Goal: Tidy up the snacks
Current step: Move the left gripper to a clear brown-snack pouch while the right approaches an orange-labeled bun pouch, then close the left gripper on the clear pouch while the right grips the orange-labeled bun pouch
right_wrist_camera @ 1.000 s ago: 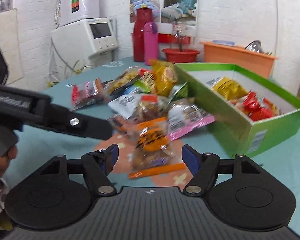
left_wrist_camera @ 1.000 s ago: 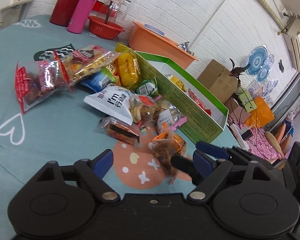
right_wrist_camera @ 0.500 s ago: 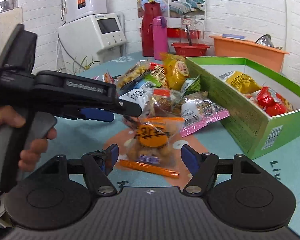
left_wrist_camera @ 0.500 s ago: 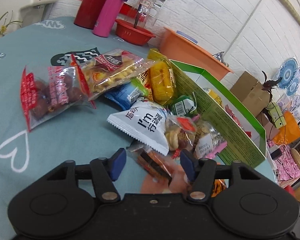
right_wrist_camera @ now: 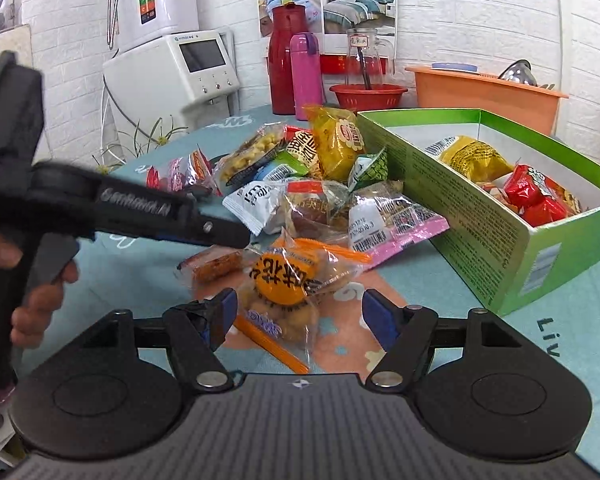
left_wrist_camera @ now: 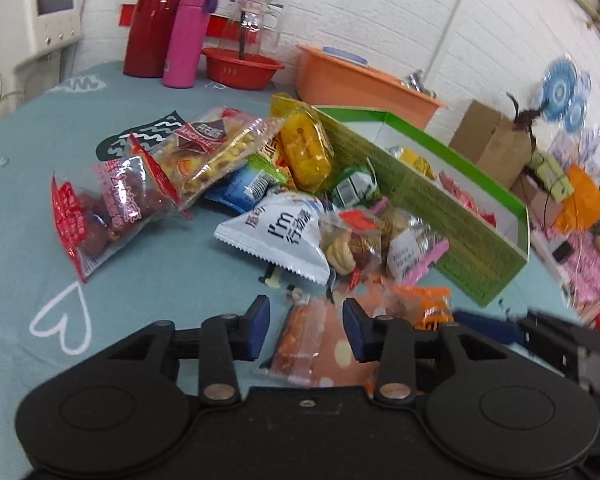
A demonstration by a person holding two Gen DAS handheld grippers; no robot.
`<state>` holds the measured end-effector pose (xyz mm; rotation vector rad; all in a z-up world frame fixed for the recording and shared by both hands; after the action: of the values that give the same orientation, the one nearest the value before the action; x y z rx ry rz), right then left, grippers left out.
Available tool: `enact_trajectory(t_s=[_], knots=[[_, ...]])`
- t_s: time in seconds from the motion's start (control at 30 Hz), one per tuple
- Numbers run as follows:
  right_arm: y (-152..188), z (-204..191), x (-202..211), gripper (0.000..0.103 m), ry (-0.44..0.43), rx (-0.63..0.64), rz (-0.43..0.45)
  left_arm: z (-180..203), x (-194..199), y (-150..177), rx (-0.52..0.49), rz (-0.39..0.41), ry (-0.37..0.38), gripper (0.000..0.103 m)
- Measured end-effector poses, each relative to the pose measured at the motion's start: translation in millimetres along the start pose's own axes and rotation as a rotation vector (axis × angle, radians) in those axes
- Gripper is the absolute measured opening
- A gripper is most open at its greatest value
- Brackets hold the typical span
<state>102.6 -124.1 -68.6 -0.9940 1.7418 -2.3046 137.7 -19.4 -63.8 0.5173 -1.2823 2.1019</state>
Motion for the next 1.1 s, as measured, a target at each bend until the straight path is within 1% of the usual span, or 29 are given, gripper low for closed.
enact_trajectory(t_s=[0.07, 0.13, 0.23, 0.27, 0.3, 0.33, 0.43, 0.57, 0.7, 0.8, 0.93, 1.03, 1.1], knots=[[-3.7, -1.1, -5.8, 0.103, 0.0, -0.017, 0.006, 1.4, -2.4, 4.2, -0.02, -0.012, -0.007, 0.103], [-4.0, -0.3, -12.2, 0.103, 0.005, -0.047, -0.012, -1.2, -6.5, 5.6, -0.019, -0.016, -0.024, 0.103], [-1.0, 1.2, -17.0, 0.103, -0.004, -0.072, -0.023, -4.8, -7.3, 6.6, -0.027, -0.024, -0.028, 0.097], [-0.2, 1.0, -16.7, 0.092, -0.019, -0.076, -0.024, -5.1, -7.1, 7.0, -0.027, -0.029, -0.022, 0.097], [0.2, 1.6, -16.1, 0.09, -0.028, -0.081, -0.024, -5.7, -6.9, 6.6, -0.023, -0.029, -0.018, 0.097], [0.7, 2.7, -15.4, 0.084, -0.03, -0.084, -0.026, -5.9, -7.0, 6.6, -0.019, -0.029, -0.017, 0.097], [2.0, 4.1, -12.2, 0.084, -0.017, -0.082, -0.032, -3.8, -7.8, 6.7, -0.019, -0.025, -0.01, 0.1], [0.6, 6.0, -11.8, 0.09, -0.014, -0.101, -0.03, -2.6, -7.6, 7.7, -0.021, -0.024, -0.002, 0.1], [-1.4, 9.2, -12.0, 0.09, 0.0, -0.105, -0.019, -3.3, -8.2, 7.0, -0.024, -0.023, 0.004, 0.1], [1.9, 9.8, -15.2, 0.09, -0.011, -0.115, -0.029, -2.4, -8.4, 7.7, -0.031, -0.016, 0.005, 0.1], [4.7, 9.1, -16.3, 0.081, -0.008, -0.109, -0.032, -1.1, -8.9, 9.3, -0.041, -0.004, 0.005, 0.1], [5.4, 8.0, -15.7, 0.08, -0.008, -0.101, -0.022, 0.9, -9.3, 10.4, -0.056, 0.001, 0.001, 0.1], [5.9, 7.3, -15.2, 0.079, -0.009, -0.097, -0.018, 1.3, -9.6, 10.8, -0.063, -0.001, 0.0, 0.095]])
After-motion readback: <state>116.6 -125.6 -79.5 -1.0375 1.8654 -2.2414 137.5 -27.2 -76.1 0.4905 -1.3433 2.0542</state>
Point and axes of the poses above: each gripper's, at about its wrist camera, not at the fingertips, and x roughly against the way its jaws point, z to its right, y to its underside, the point moved 8 cm from there along -x, roughly the way its jaws point, and after that the axes turned 15 degrees about x, right-handed, at the moved point
